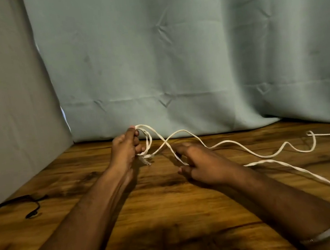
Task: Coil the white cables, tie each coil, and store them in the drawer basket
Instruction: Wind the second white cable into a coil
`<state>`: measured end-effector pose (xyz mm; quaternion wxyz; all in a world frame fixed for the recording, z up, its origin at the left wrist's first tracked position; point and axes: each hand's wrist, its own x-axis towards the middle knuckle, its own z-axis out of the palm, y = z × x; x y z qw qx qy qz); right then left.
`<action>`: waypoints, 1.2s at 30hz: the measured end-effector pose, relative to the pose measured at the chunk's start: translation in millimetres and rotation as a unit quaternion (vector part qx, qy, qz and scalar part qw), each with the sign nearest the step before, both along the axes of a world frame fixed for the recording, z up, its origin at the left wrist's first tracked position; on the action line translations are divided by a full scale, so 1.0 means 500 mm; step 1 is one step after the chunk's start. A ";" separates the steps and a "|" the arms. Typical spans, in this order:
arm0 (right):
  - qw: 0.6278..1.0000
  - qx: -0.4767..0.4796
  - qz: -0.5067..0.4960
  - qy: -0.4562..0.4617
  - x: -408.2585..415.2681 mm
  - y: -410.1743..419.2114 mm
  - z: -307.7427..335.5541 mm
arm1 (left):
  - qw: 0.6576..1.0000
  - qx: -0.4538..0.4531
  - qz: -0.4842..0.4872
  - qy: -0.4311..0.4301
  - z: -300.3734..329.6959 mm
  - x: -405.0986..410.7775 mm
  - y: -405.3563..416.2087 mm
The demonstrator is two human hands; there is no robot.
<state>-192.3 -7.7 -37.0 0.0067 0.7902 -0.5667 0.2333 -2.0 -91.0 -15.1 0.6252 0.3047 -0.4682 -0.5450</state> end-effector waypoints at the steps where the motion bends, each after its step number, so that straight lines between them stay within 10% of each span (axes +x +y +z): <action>1: 0.999 0.007 0.007 0.038 0.000 0.006 0.007 | 1.000 -0.002 0.025 -0.002 0.001 0.005 -0.004; 11: 0.967 -0.149 0.088 0.187 0.013 0.028 0.047 | 0.952 -0.182 0.032 -0.244 -0.008 -0.004 0.005; 17: 0.965 -0.218 0.115 0.091 0.013 0.013 0.040 | 0.912 -0.248 -0.056 -0.322 -0.038 -0.035 0.022; 23: 0.960 -0.258 0.051 -0.095 -0.005 0.005 0.043 | 0.942 -0.112 -0.227 -0.219 -0.041 -0.066 0.062; 36: 0.913 0.117 0.078 -0.382 0.001 -0.018 0.026 | 0.963 -0.040 -0.204 -0.173 -0.039 -0.063 0.063</action>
